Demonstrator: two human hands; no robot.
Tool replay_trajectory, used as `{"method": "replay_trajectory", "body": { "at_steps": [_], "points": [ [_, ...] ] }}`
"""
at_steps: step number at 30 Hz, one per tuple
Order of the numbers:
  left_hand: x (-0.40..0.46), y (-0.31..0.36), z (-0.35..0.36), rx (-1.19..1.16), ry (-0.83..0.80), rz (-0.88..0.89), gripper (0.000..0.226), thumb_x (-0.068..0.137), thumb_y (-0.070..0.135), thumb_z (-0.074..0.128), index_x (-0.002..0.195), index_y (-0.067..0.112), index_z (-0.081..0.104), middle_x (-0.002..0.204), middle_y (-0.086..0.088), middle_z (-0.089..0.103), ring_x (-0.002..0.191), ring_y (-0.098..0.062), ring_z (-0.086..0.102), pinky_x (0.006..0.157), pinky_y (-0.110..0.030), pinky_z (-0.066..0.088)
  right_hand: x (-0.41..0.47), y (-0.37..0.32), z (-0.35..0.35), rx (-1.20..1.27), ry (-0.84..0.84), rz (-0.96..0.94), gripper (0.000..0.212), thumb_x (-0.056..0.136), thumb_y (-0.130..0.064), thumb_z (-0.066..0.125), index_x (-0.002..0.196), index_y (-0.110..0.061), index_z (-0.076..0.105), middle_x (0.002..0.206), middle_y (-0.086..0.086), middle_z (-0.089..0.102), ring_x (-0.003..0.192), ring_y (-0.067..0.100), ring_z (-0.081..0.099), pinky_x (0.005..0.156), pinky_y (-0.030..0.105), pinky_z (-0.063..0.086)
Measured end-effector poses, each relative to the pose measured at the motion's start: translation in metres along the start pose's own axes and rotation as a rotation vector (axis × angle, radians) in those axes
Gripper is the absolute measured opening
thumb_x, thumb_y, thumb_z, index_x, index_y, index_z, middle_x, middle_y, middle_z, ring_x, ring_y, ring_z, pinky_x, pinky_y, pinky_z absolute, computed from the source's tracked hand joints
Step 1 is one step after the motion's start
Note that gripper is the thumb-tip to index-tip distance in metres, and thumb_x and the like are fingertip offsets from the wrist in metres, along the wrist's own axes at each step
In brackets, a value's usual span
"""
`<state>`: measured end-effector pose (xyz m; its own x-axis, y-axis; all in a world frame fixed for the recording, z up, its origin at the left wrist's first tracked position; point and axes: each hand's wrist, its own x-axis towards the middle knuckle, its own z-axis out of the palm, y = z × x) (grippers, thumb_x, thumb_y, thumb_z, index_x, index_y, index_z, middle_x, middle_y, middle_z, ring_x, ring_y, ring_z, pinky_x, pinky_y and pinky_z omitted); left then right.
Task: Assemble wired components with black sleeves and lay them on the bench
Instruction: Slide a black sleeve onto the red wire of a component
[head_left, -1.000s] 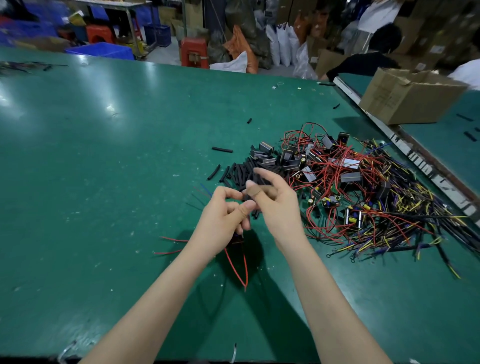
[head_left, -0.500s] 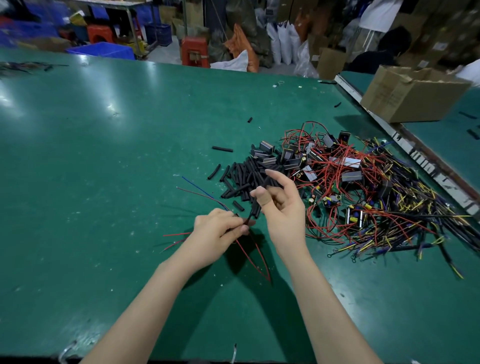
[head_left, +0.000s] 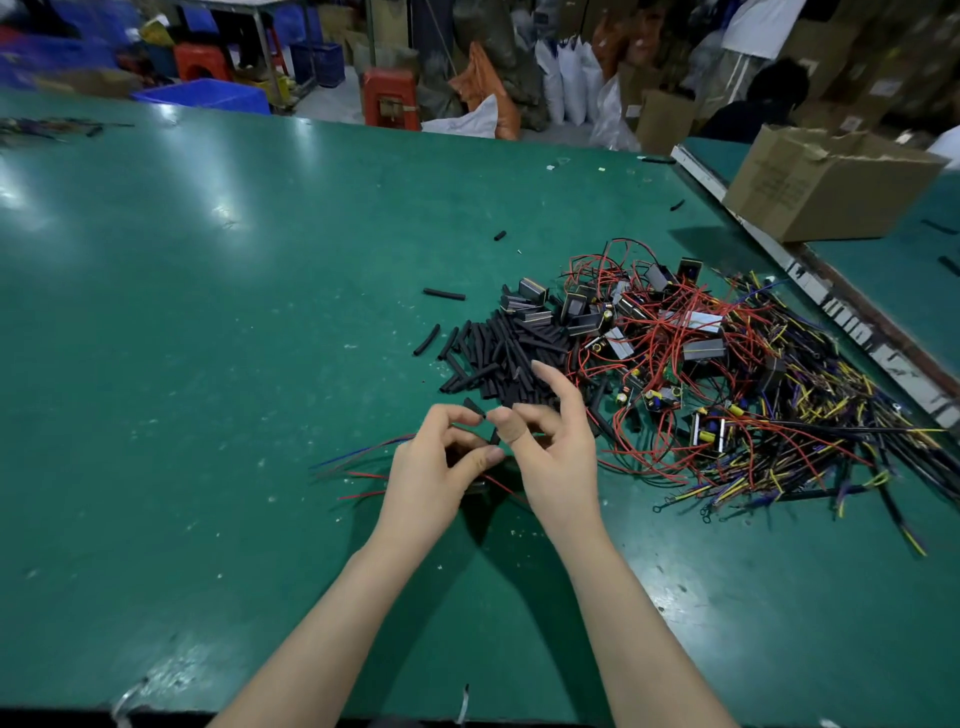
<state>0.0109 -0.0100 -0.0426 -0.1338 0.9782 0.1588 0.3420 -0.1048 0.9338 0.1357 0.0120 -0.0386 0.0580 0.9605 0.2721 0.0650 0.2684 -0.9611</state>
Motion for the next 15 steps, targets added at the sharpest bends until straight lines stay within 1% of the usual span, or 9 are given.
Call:
{"method": "replay_trajectory", "body": {
  "at_steps": [2,4,6,7,8,9,11,13,15],
  "points": [
    [-0.002,-0.001,0.0,-0.031,0.001,-0.001,0.028,0.079,0.019,0.076,0.088,0.033,0.053,0.074,0.016,0.069,0.069,0.007,0.061,0.064,-0.007,0.042,-0.001,0.0,-0.002,-0.024,-0.034,0.02,0.041,0.083,-0.025,0.073,0.112,-0.043,0.052,0.082,-0.014,0.071,0.087,-0.003,0.062,0.073,0.011,0.042],
    [-0.003,-0.002,0.0,-0.033,0.003,0.024,0.023,0.081,0.019,0.074,0.088,0.032,0.055,0.076,0.022,0.067,0.073,0.007,0.061,0.065,-0.006,0.042,0.0,0.0,-0.004,-0.04,-0.057,0.056,0.031,0.083,-0.024,0.073,0.103,-0.041,0.057,0.082,-0.016,0.072,0.087,-0.005,0.062,0.073,0.014,0.042],
    [-0.003,-0.004,0.001,-0.026,0.007,0.041,0.014,0.084,0.023,0.07,0.087,0.03,0.058,0.075,0.023,0.064,0.07,0.004,0.058,0.066,-0.01,0.042,0.001,0.0,-0.006,-0.001,-0.069,0.073,0.022,0.086,-0.021,0.071,0.098,-0.038,0.063,0.08,-0.008,0.072,0.084,0.002,0.064,0.078,0.022,0.045],
    [-0.004,-0.004,0.001,-0.021,0.004,0.04,0.01,0.085,0.025,0.069,0.085,0.029,0.061,0.071,0.021,0.063,0.067,0.001,0.056,0.066,-0.015,0.043,0.002,-0.001,-0.007,0.044,-0.073,0.07,0.018,0.088,-0.023,0.068,0.1,-0.036,0.064,0.079,-0.003,0.072,0.083,0.007,0.065,0.079,0.024,0.047],
    [-0.004,-0.004,0.002,-0.014,-0.003,0.035,0.008,0.085,0.026,0.069,0.084,0.029,0.062,0.067,0.019,0.061,0.065,-0.002,0.055,0.066,-0.019,0.044,0.002,-0.003,-0.007,0.089,-0.073,0.066,0.014,0.091,-0.028,0.063,0.103,-0.035,0.063,0.078,0.0,0.072,0.083,0.011,0.065,0.078,0.023,0.048],
    [-0.004,-0.003,0.002,-0.003,-0.01,0.028,0.007,0.085,0.027,0.069,0.082,0.03,0.063,0.066,0.018,0.06,0.066,-0.005,0.054,0.066,-0.023,0.045,0.003,-0.005,-0.008,0.113,-0.066,0.053,0.012,0.093,-0.033,0.058,0.104,-0.033,0.063,0.078,0.001,0.072,0.083,0.011,0.066,0.077,0.018,0.048],
    [-0.004,-0.001,0.002,0.047,-0.006,0.039,0.007,0.084,0.027,0.069,0.081,0.03,0.063,0.067,0.017,0.059,0.072,-0.009,0.055,0.07,-0.026,0.045,0.007,-0.01,-0.009,0.095,-0.048,0.032,0.013,0.095,-0.034,0.054,0.1,-0.03,0.065,0.082,-0.002,0.073,0.086,0.007,0.066,0.079,0.012,0.046],
    [-0.006,0.002,0.002,0.224,0.02,0.125,0.006,0.085,0.026,0.067,0.081,0.024,0.062,0.072,0.016,0.058,0.081,-0.014,0.052,0.073,-0.026,0.04,0.013,-0.016,-0.011,0.044,-0.058,0.029,0.011,0.094,-0.027,0.059,0.093,-0.03,0.07,0.091,-0.005,0.072,0.091,0.003,0.064,0.08,0.012,0.045],
    [-0.007,0.004,0.002,0.522,0.039,0.202,0.01,0.085,0.03,0.062,0.084,0.02,0.059,0.08,0.013,0.057,0.09,-0.018,0.048,0.075,-0.031,0.032,0.02,-0.024,-0.015,-0.006,-0.099,0.022,0.014,0.092,-0.022,0.062,0.088,-0.031,0.072,0.099,-0.004,0.07,0.093,-0.001,0.063,0.081,0.013,0.045]
  ]
}}
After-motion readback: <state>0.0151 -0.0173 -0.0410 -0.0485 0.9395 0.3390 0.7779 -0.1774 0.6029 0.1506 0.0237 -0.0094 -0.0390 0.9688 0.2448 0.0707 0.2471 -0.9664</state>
